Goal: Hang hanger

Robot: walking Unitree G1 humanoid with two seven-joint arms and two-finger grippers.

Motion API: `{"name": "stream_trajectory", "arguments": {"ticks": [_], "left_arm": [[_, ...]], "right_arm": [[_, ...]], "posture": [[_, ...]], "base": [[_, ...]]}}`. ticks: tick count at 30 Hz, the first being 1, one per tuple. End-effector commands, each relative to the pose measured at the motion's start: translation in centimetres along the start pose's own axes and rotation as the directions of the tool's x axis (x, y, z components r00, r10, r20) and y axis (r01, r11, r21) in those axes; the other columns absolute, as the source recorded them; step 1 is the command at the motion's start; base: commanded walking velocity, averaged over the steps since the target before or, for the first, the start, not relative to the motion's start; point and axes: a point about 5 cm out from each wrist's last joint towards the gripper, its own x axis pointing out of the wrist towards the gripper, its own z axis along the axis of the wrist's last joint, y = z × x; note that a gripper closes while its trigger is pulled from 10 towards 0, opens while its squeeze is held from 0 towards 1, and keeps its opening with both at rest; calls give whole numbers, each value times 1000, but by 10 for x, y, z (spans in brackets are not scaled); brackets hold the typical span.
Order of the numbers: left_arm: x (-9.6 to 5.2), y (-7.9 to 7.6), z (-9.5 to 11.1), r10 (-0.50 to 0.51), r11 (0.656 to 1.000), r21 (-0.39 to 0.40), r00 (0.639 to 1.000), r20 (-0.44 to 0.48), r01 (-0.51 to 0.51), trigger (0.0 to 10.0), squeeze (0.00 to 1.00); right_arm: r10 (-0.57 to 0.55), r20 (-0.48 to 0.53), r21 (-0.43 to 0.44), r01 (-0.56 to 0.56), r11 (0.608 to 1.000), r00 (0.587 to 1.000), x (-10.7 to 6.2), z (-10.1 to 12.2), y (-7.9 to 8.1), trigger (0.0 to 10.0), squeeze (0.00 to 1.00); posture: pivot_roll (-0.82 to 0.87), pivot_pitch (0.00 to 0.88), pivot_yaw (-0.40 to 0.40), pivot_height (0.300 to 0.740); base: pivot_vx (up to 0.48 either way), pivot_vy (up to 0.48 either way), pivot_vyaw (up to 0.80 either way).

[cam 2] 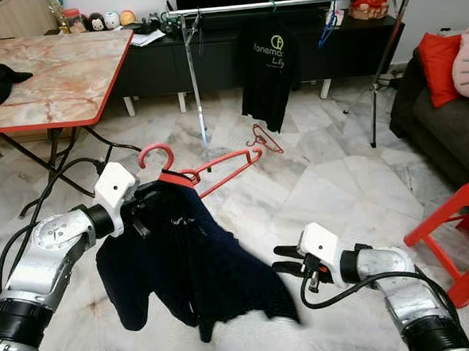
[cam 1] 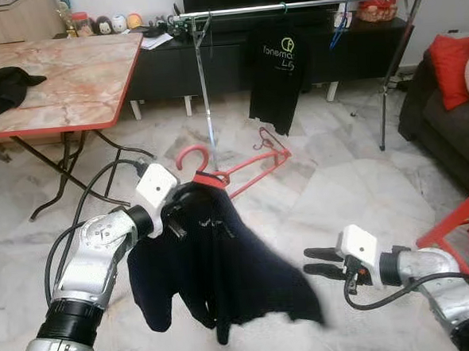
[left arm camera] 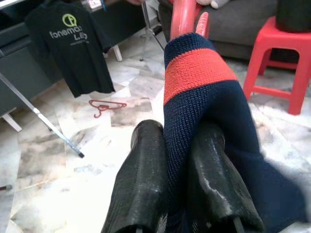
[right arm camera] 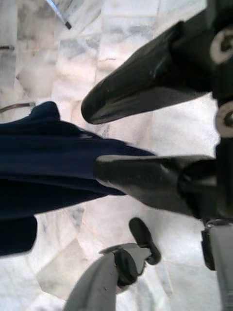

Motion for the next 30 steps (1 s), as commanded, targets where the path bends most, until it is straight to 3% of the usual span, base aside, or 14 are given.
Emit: {"name": "stream_trajectory", "arguments": {"ticks": [1,7,11,14,16,20,21,23,24,30], "left_arm": [[1,0,6,-2,999,35,1000,24,1,10000,0],[3,-2,4,-23,999,46,1000,11,23,10000,0],[1,-10,-7,-115,986,111,990,-75,123,10000,0],[-4,-21,-18,-238,956,139,959,-156,260,10000,0],[-9,-30,-24,-327,924,137,922,-208,358,10000,0],[-12,-37,-24,-404,890,124,884,-235,439,10000,0],[-12,-38,-21,-425,879,122,874,-233,460,10000,0],[-11,-38,-19,-434,875,122,871,-231,468,10000,0],[-11,-39,-17,-445,869,126,866,-229,479,10000,0],[-4,-36,7,-461,858,161,870,-176,488,10000,0]], "right_arm": [[54,-41,-34,-56,998,998,-2,1,5,10000,1000],[62,-28,-65,-64,996,998,-9,10,1,10000,1000],[57,15,-120,-55,991,998,-15,28,-7,10000,1000],[25,48,-154,-17,988,999,-16,40,-14,10000,1000],[41,122,-119,-26,993,992,-19,51,-17,10000,1000],[114,148,-108,-99,989,982,-19,58,-13,10000,1000],[139,141,-118,-123,985,980,-18,58,-11,10000,792],[140,135,-123,-124,985,981,-17,58,-11,10000,792],[144,144,-113,-128,985,979,-14,58,-10,10000,0],[194,210,-109,-174,979,958,2,65,4,10000,0]], "posture": [[-31,0,-12,740],[-34,0,-9,740],[-37,0,-5,740],[-39,0,-5,740],[-35,0,-5,740],[-32,0,-9,740],[-29,0,-14,740],[-29,0,-14,740],[-29,0,-14,740],[-15,0,-20,740]], "base": [[0,0,0],[0,0,0],[0,0,0],[0,0,0],[0,0,0],[0,0,0],[0,0,0],[0,0,0],[0,0,0],[0,0,0]]}}
